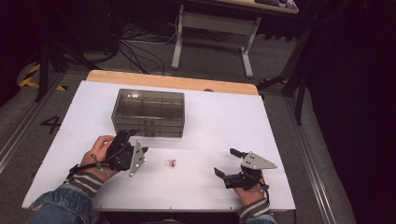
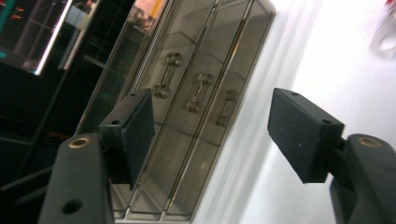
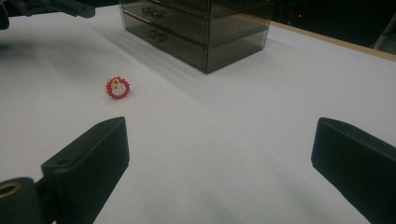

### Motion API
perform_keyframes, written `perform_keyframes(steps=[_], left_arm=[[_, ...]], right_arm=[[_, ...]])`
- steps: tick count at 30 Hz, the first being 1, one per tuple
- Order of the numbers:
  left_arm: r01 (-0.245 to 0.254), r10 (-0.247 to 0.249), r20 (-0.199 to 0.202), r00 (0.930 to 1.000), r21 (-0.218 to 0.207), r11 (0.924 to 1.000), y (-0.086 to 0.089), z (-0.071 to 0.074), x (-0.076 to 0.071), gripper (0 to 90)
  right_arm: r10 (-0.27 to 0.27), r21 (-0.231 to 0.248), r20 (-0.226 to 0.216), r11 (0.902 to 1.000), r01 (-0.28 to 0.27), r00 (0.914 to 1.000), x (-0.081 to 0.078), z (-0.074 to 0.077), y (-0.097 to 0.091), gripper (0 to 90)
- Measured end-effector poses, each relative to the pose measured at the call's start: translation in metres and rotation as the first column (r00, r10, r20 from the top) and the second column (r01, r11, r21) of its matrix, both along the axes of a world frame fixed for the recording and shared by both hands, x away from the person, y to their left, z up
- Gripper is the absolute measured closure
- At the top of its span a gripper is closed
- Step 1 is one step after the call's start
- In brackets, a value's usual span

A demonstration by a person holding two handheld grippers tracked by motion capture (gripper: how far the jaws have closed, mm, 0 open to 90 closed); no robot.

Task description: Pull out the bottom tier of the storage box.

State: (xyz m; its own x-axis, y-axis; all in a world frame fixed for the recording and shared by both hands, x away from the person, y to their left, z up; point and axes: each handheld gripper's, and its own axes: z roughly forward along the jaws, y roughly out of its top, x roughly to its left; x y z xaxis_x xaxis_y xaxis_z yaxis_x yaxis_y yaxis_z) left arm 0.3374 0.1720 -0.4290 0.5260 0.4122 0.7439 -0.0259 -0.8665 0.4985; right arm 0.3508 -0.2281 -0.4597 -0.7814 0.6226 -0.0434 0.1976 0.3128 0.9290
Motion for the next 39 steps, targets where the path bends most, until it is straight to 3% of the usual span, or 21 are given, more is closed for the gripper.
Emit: perform_keyframes(steps=[8, 10, 15, 20, 27, 29, 33, 39], left_arm=[[-0.039, 0.036, 0.044, 0.9984, 0.071, 0.9967, -0.007, -0.012, -0.004, 42.7], [-0.058, 0.050, 0.059, 0.9970, 0.129, 0.9900, -0.010, -0.016, -0.004, 43.1], [-0.073, 0.063, 0.071, 0.9955, 0.148, 0.9863, -0.014, -0.023, -0.003, 43.2], [-0.106, 0.086, 0.105, 0.9907, 0.207, 0.9725, -0.021, -0.030, -0.003, 45.9], [-0.129, 0.101, 0.125, 0.9870, 0.242, 0.9617, -0.027, -0.038, -0.002, 47.1], [-0.143, 0.107, 0.144, 0.9837, 0.267, 0.9532, -0.030, -0.042, -0.002, 47.7], [-0.149, 0.111, 0.152, 0.9821, 0.272, 0.9505, -0.032, -0.044, -0.002, 49.6], [-0.177, 0.127, 0.177, 0.9760, 0.300, 0.9376, -0.036, -0.048, 0.001, 51.2]], right_arm=[[0.004, -0.001, -0.002, 1.0000, -0.004, 1.0000, 0.000, 0.000, 0.000, 4.7], [0.004, -0.001, -0.003, 1.0000, -0.004, 1.0000, 0.000, 0.000, 0.000, 4.7], [0.004, -0.002, -0.003, 1.0000, -0.004, 1.0000, 0.000, 0.000, 0.000, 4.7], [0.008, 0.000, -0.009, 1.0000, -0.008, 0.9999, 0.000, 0.000, 0.000, 4.7], [0.009, -0.001, -0.009, 1.0000, -0.009, 0.9999, 0.000, 0.000, 0.000, 4.7], [0.009, -0.001, -0.009, 1.0000, -0.009, 0.9999, 0.000, 0.000, 0.000, 4.7], [0.010, 0.001, -0.010, 0.9999, -0.010, 0.9999, 0.000, 0.000, 0.000, 4.7], [0.010, -0.003, -0.010, 0.9999, -0.010, 0.9999, 0.000, 0.000, 0.001, 4.8]])
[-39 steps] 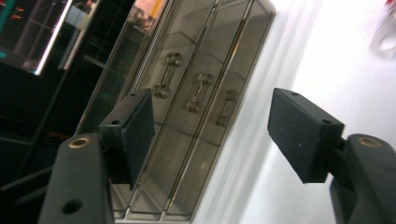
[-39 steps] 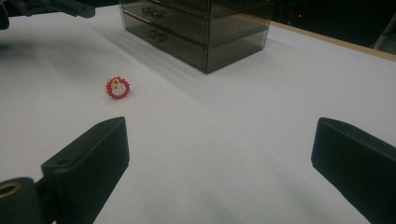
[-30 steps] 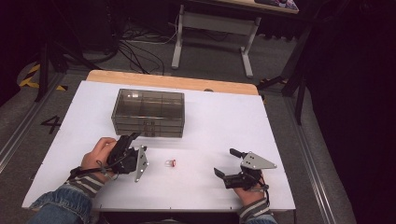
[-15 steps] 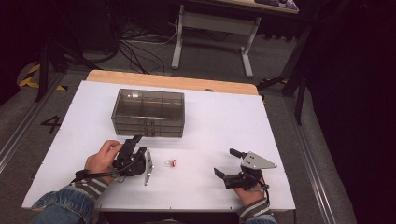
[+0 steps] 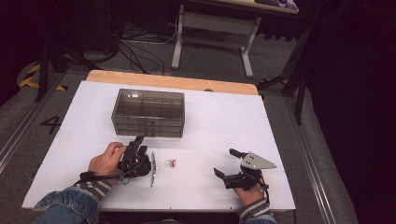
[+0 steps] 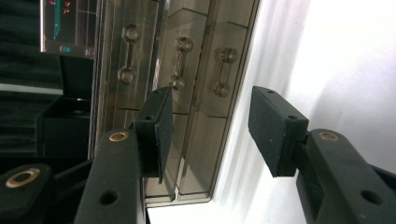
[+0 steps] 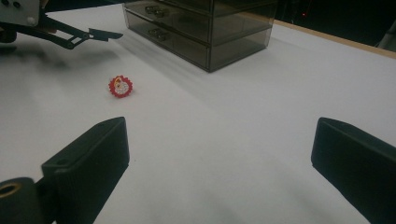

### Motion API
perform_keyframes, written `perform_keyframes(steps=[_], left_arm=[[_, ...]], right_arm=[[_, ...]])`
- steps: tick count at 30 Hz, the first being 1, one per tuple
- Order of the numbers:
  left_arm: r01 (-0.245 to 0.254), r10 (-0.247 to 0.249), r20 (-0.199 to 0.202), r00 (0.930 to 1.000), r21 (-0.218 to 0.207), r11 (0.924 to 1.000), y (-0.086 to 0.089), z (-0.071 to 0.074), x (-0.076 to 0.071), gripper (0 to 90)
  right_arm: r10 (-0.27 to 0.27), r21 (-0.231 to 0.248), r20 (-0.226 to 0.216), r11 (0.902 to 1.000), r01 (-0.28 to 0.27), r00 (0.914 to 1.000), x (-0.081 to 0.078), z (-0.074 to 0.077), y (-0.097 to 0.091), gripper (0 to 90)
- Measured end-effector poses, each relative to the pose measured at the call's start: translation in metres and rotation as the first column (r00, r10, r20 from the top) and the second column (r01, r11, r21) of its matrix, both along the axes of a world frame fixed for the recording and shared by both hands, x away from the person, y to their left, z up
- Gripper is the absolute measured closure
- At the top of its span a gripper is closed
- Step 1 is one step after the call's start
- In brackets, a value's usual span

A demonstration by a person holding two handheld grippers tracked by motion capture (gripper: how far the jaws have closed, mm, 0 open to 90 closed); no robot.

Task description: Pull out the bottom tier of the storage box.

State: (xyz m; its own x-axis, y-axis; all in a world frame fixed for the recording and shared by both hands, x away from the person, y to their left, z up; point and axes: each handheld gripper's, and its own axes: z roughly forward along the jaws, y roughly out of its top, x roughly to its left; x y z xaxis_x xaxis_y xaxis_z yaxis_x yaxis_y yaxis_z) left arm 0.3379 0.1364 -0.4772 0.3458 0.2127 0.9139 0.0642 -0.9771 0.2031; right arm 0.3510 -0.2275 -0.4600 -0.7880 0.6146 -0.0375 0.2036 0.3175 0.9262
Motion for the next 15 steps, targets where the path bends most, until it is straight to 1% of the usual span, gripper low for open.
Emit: perform_keyframes(steps=[6, 12, 13, 15], left_arm=[[-0.011, 0.010, 0.017, 0.9998, 0.035, 0.9993, -0.0036, -0.0045, 0.0014, 53.2], [-0.021, 0.020, 0.025, 0.9995, 0.051, 0.9985, -0.0053, -0.0074, 0.0029, 55.3], [-0.023, 0.021, 0.035, 0.9992, 0.059, 0.9980, -0.0062, -0.0083, 0.0032, 55.7], [-0.025, 0.023, 0.038, 0.9990, 0.060, 0.9979, -0.0066, -0.0088, 0.0034, 56.3]], right_arm=[[0.004, 0.004, 0.000, 1.0000, -0.004, 1.0000, 0.0000, 0.0000, 0.0000, 4.7], [0.006, 0.005, -0.001, 1.0000, -0.006, 1.0000, -0.0001, 0.0000, 0.0002, 4.7], [0.005, 0.001, -0.001, 1.0000, -0.005, 1.0000, -0.0001, 0.0001, 0.0001, 4.7], [0.006, 0.001, -0.001, 1.0000, -0.006, 1.0000, -0.0001, 0.0001, 0.0001, 4.8]])
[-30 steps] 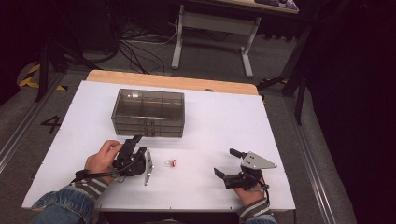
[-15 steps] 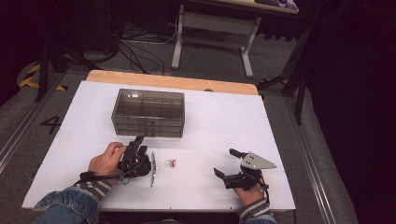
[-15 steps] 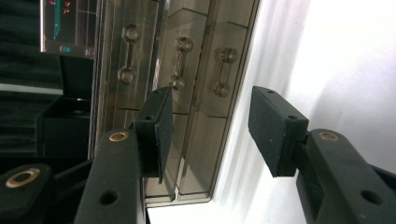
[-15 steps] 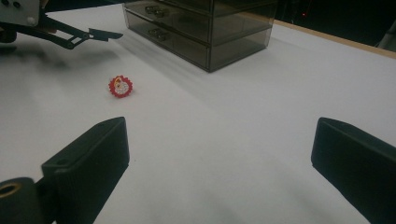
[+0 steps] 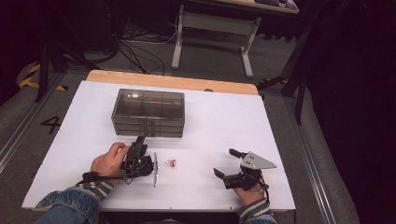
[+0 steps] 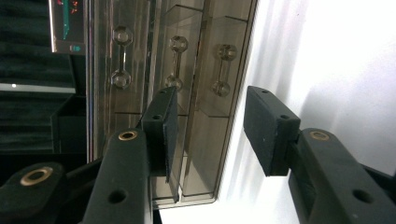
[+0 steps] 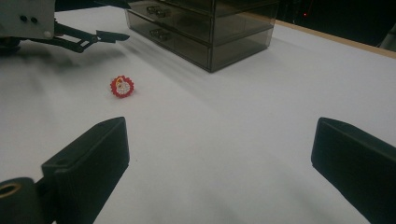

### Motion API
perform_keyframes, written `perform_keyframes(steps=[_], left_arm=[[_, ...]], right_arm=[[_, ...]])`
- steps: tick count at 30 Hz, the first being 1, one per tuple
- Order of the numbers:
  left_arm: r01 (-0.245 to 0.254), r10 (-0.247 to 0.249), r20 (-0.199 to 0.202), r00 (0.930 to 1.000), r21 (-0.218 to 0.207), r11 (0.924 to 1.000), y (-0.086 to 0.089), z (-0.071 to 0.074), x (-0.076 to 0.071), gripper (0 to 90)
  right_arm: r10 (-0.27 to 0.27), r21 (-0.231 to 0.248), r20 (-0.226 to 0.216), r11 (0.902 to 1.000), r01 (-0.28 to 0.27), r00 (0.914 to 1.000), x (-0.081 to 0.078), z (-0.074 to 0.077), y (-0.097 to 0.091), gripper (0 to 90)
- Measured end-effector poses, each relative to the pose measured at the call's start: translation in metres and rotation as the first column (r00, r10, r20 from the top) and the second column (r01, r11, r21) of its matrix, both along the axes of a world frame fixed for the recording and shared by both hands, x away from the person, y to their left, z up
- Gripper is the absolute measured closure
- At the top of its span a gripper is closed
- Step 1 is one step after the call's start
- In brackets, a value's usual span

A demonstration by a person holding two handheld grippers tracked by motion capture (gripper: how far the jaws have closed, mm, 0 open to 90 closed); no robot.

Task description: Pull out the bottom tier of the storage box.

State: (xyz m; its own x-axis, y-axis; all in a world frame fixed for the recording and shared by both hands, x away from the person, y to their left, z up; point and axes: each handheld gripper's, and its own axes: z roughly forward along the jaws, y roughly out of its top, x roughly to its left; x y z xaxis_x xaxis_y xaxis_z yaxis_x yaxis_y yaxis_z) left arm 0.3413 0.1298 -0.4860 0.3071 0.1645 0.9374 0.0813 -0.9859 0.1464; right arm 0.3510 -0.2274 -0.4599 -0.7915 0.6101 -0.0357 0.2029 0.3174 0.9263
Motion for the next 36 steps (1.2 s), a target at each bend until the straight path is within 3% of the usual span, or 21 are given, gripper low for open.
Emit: perform_keyframes(steps=[22, 36], left_arm=[[-0.016, 0.014, 0.056, 0.9983, 0.038, 0.9991, -0.007, -0.011, 0.005, 57.3], [-0.033, 0.029, 0.058, 0.9979, 0.062, 0.9976, -0.008, -0.018, 0.013, 61.8]], right_arm=[[-0.003, -0.004, 0.002, 1.0000, 0.003, 1.0000, 0.000, 0.000, 0.000, 4.9], [-0.003, -0.010, -0.001, 0.9999, 0.003, 1.0000, 0.000, 0.000, 0.001, 5.0]])
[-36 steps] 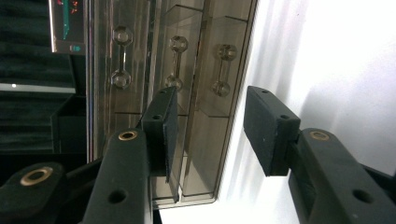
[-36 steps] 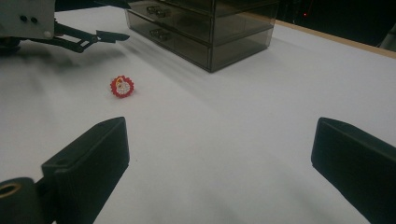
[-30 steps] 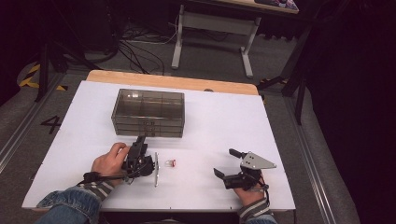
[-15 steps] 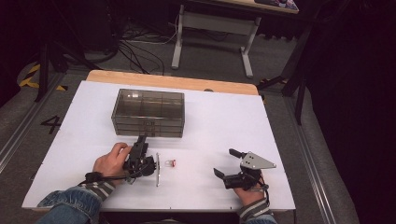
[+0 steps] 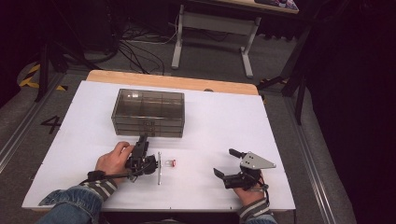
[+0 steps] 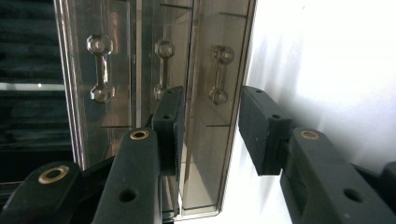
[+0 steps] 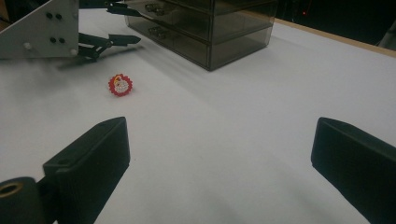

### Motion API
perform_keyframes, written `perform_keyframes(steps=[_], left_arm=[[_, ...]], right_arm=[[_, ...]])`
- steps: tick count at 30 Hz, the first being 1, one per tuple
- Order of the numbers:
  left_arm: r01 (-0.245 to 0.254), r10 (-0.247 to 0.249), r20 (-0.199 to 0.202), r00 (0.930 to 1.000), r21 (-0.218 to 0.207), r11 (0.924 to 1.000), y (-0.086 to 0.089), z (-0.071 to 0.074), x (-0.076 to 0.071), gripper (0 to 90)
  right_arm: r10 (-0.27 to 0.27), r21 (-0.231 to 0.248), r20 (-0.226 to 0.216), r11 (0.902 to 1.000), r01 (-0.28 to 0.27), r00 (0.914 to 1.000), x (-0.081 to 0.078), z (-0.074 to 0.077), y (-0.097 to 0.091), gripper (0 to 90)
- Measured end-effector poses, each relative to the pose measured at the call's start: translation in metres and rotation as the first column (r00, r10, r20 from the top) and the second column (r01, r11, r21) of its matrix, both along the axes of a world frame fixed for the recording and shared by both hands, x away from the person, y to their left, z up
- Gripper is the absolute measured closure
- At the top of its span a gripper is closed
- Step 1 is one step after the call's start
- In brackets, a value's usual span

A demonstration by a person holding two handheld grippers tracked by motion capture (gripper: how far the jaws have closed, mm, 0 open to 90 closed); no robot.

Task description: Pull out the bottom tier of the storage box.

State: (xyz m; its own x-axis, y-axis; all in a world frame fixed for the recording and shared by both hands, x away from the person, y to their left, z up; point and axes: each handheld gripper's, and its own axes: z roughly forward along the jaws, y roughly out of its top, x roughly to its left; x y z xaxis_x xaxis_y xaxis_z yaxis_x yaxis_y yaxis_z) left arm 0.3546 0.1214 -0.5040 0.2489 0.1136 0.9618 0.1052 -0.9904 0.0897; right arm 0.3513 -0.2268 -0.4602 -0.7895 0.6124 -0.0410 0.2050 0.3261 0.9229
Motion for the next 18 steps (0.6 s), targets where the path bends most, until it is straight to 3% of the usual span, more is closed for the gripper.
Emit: perform_keyframes(steps=[18], left_arm=[[-0.022, 0.023, -0.012, 0.9997, 0.013, 0.9997, 0.000, -0.007, 0.015, 68.2]], right_arm=[[0.002, -0.001, 0.002, 1.0000, -0.002, 1.0000, 0.000, 0.000, 0.001, 5.2]])
